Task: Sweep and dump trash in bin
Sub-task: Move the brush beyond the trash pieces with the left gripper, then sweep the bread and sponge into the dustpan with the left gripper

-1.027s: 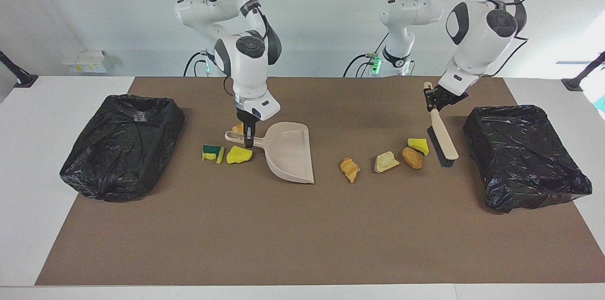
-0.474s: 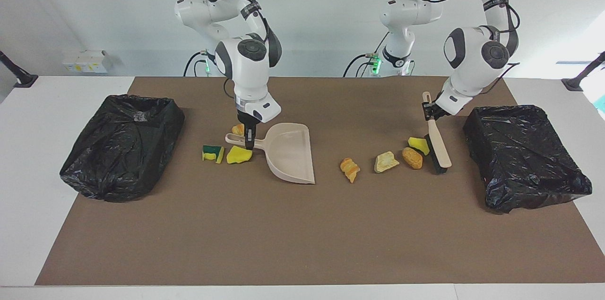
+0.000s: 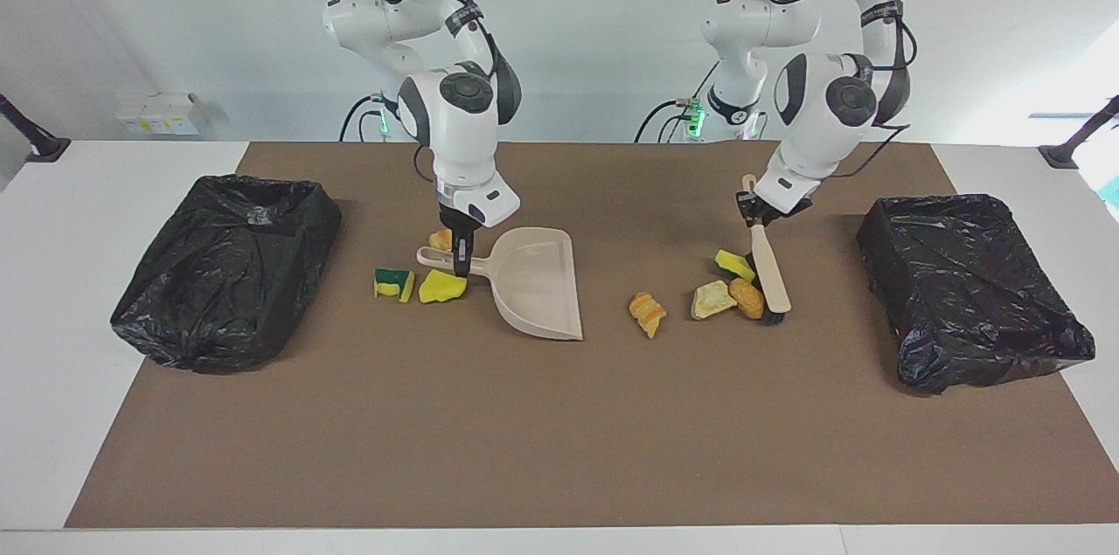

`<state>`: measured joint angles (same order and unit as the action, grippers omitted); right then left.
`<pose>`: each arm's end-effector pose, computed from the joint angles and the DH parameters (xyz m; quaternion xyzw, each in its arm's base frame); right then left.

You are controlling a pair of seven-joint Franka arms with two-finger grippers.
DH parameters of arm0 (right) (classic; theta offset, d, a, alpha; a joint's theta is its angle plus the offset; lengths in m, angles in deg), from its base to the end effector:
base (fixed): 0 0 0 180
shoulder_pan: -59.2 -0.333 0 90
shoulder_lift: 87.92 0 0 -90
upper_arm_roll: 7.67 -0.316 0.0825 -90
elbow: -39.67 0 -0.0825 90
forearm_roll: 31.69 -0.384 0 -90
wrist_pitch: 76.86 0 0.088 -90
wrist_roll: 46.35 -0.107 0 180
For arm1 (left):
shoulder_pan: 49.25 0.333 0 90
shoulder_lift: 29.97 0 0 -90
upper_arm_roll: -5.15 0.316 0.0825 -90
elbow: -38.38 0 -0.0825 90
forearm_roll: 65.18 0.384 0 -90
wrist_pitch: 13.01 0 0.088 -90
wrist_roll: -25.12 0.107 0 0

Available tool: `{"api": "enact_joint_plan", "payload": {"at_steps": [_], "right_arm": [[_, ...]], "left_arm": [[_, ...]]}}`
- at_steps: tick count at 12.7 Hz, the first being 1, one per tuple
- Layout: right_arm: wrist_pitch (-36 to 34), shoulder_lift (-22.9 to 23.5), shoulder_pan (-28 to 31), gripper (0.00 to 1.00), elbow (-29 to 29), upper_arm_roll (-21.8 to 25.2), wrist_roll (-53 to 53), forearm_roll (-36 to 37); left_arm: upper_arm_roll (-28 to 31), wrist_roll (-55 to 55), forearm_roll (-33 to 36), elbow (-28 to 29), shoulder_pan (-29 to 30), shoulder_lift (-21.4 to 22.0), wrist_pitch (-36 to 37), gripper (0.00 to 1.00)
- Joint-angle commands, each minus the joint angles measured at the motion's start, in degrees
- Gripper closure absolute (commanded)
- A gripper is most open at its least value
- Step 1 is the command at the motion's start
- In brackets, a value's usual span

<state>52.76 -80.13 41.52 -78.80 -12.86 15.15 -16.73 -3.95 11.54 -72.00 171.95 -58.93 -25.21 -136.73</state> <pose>0.5352 0.2173 0.3736 0.6815 0.7248 -0.0038 0.1010 0.4579 -0.1609 0.3636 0.9981 -0.0095 -0.0544 0.0273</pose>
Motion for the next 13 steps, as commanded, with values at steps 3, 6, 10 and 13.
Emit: {"api": "enact_joint_plan", "payload": {"at_steps": [3,6,10,13], "right_arm": [[2.2,3.1,-3.1,1.0,-0.5,-0.3,-8.7,1.5],[2.3,3.9,-4.0,1.0,-0.2,-0.3,-10.4,1.5],[2.3,3.9,-4.0,1.0,-0.2,-0.3,-10.4,1.5],[2.1,3.8,-3.9,1.0,-0.2,-0.3,-10.4,1.5]], "left_arm": [[0.8,-3.0,-6.8,-0.1,-10.2,-0.8,-5.0,1.0],[0.8,-3.0,-9.1,-0.8,-15.7,-0.8,-5.6,1.0],[0.8,-2.8,-10.4,-2.9,-20.5,-1.0,-5.5,1.0],[1.0,-2.7,-10.5,-5.3,-21.2,0.8,-4.3,1.0]]}}
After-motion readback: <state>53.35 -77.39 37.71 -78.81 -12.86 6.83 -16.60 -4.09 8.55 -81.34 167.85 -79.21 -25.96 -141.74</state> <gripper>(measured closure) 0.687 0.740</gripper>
